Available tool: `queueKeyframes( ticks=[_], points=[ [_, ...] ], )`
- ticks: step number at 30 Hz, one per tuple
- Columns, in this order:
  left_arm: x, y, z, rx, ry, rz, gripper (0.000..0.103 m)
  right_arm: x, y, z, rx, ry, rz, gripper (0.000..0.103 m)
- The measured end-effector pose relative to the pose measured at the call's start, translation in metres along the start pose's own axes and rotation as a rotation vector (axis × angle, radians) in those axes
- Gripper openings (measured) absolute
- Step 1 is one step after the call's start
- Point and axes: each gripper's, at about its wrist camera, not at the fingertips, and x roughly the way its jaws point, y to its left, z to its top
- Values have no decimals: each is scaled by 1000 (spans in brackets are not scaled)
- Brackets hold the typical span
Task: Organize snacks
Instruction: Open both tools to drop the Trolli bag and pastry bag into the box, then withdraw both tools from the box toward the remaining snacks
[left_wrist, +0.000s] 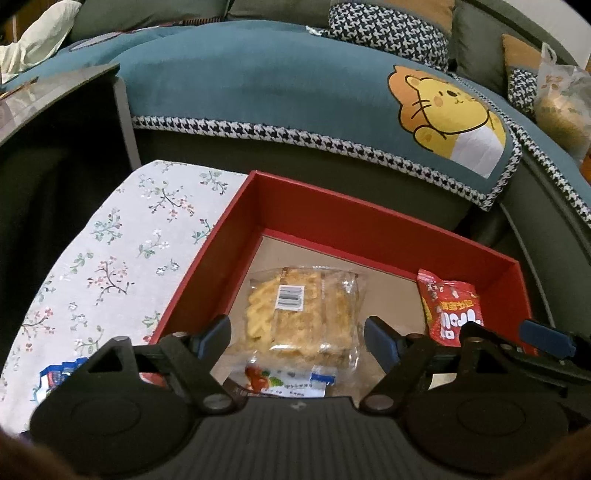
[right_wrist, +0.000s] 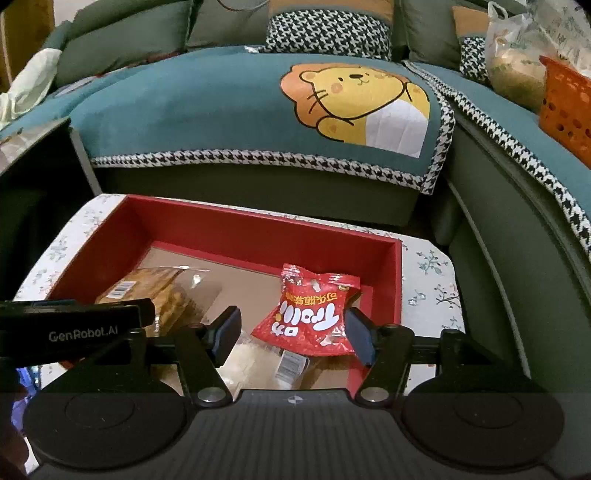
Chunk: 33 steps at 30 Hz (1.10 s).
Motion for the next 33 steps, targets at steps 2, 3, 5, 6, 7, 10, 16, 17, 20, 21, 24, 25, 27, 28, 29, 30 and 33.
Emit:
queueKeyframes(
  ticks=[2,3,5,6,7,10,16,17,20,21,24,25,27,28,29,30,33],
  points=[
    [-6,2,-2,5,-7,-2,103,-5,1,-1,-2,-6,0,70],
    [-9,2,-3,5,-10,-2,103,-8,2,-2,-4,-8,0,71],
    [-14,5,-5,2,-14,-6,103,-13,3,-3,-5,-11,0,71],
    [-17,6,-6,1,-16,-7,103,-15,4,-4,-4,-13,1,71],
    [-20,7,-6,1,-19,-9,103,-17,4,-5,-3,-14,4,71],
    [-27,9,-8,2,-29,-13,103,-24,6,-6,-3,-21,10,71],
    [-37,16,-12,-4,-36,-19,103,-35,12,-10,-7,-33,21,71],
    [-38,17,-13,-2,-36,-19,103,-36,13,-11,-9,-35,22,71],
    [-42,20,-14,-6,-38,-20,103,-39,17,-13,-12,-38,27,71],
    [-44,21,-14,-8,-40,-22,103,-40,18,-14,-13,-38,29,71],
    [-49,26,-16,-15,-41,-29,103,-45,21,-15,-17,-43,33,73],
    [-51,28,-16,-19,-42,-32,103,-46,21,-16,-20,-44,37,74],
    [-56,33,-19,-23,-44,-34,103,-50,24,-18,-27,-43,44,74],
    [-58,36,-20,-26,-45,-34,103,-52,26,-20,-30,-44,47,74],
    [-60,39,-21,-28,-44,-32,103,-54,27,-21,-35,-43,51,74],
    [-61,42,-22,-31,-42,-30,103,-55,30,-23,-41,-41,57,74],
    [-66,55,-28,-52,-32,-21,103,-60,37,-28,-59,-33,74,74]
  ],
)
